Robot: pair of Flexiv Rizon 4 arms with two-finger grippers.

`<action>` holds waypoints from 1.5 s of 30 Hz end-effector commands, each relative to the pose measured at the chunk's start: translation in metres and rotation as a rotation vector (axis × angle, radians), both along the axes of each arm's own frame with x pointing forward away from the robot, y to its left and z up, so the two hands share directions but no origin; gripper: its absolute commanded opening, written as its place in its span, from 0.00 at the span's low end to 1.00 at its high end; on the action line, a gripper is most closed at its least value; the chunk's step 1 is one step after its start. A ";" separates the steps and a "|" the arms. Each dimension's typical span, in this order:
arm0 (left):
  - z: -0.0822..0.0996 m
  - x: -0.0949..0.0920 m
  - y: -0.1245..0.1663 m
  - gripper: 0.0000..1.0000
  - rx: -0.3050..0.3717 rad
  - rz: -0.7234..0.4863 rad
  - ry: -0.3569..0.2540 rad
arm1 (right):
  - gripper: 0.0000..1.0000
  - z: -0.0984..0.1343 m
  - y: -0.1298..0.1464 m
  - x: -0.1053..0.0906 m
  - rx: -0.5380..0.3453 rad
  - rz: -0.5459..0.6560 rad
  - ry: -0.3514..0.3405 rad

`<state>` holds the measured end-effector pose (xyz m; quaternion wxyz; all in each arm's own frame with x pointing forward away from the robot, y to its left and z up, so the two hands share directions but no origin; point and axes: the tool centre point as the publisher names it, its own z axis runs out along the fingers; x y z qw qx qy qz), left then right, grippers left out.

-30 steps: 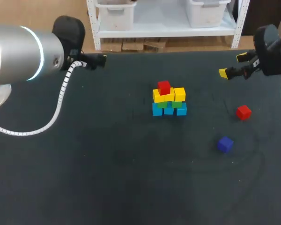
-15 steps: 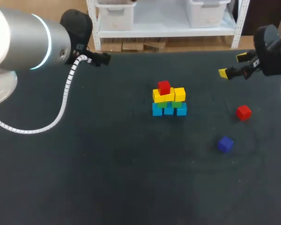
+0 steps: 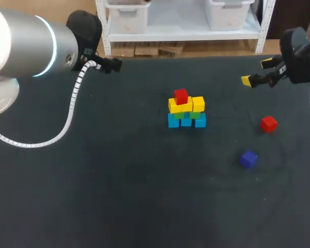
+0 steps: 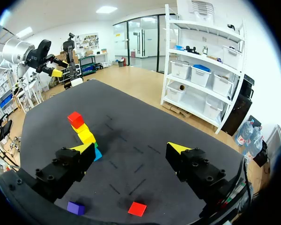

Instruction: Place the blue cubes, place green cubes on the blue cubes, place the yellow cubes on the green cubes, then place the red cubes on the yellow cubes, and place purple cube on the red cubes.

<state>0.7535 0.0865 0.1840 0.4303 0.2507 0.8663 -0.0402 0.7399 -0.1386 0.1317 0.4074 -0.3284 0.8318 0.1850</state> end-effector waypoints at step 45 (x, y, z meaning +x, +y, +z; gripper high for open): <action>0.000 0.001 0.000 1.00 -0.001 -0.003 0.001 | 1.00 -0.048 -0.048 -0.019 -0.547 0.663 0.275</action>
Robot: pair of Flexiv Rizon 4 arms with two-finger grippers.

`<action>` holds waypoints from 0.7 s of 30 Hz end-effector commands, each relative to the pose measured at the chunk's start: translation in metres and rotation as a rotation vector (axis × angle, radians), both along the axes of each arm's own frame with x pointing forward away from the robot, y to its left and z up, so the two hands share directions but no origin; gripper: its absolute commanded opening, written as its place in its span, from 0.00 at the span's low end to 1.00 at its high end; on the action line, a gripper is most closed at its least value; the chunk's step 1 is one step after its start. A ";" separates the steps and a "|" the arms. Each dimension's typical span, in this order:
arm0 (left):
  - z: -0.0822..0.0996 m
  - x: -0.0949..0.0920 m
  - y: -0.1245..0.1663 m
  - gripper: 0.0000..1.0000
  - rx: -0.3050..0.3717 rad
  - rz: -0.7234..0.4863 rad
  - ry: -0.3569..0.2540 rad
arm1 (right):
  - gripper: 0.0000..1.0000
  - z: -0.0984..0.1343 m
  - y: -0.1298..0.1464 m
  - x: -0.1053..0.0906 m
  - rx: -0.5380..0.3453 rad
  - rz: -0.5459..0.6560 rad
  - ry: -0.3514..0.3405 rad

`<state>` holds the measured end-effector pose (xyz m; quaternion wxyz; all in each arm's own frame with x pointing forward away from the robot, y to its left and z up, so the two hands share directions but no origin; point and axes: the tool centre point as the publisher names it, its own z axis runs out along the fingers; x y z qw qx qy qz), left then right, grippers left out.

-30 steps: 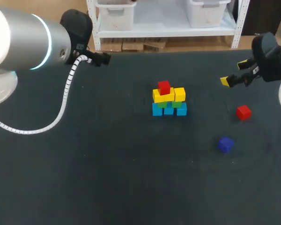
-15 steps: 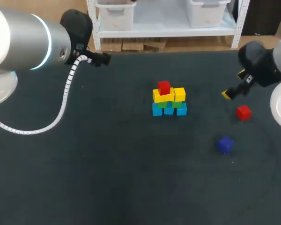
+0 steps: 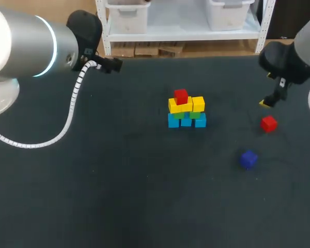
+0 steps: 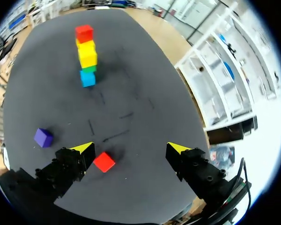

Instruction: Place the blue cubes, place green cubes on the blue cubes, place the yellow cubes on the green cubes, then place the red cubes on the yellow cubes, and place purple cube on the red cubes.

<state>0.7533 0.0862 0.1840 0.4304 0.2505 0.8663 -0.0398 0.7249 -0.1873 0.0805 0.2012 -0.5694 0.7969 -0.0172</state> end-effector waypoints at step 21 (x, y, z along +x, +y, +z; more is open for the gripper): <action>0.000 0.002 0.001 1.00 -0.002 -0.004 0.002 | 1.00 -0.051 -0.015 -0.046 -0.217 0.365 0.435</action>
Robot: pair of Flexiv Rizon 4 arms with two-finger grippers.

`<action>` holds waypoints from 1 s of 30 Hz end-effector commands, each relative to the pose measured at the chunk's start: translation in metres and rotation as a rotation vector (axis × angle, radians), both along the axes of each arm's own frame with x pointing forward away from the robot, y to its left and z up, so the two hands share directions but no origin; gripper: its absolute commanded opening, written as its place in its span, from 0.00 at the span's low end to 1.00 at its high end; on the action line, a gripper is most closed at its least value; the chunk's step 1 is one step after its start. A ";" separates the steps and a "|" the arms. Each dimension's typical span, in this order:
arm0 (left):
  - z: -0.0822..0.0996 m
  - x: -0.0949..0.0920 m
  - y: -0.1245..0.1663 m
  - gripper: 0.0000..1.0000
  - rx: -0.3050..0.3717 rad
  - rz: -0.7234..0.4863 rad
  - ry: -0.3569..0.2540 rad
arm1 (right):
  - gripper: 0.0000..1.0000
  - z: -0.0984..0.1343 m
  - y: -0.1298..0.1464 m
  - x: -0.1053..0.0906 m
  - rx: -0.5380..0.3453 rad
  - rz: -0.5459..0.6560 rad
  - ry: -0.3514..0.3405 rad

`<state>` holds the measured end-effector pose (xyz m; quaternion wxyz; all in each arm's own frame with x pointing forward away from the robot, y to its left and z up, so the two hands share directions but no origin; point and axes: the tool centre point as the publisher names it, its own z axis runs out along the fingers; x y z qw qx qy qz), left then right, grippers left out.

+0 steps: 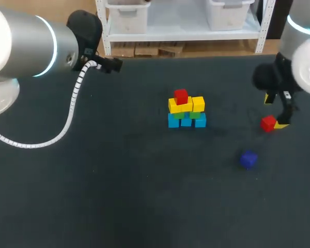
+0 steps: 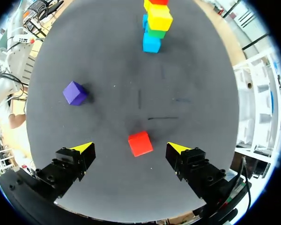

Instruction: Place the blue cubes, place green cubes on the blue cubes, place the yellow cubes on the green cubes, then place the red cubes on the yellow cubes, and place purple cube on the red cubes.

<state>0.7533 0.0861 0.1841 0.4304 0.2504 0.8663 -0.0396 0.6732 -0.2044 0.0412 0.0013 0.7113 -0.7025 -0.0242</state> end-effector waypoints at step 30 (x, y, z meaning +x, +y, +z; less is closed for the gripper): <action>0.000 0.002 0.001 1.00 -0.002 -0.004 0.002 | 0.00 -0.036 -0.007 0.010 0.033 -0.022 0.062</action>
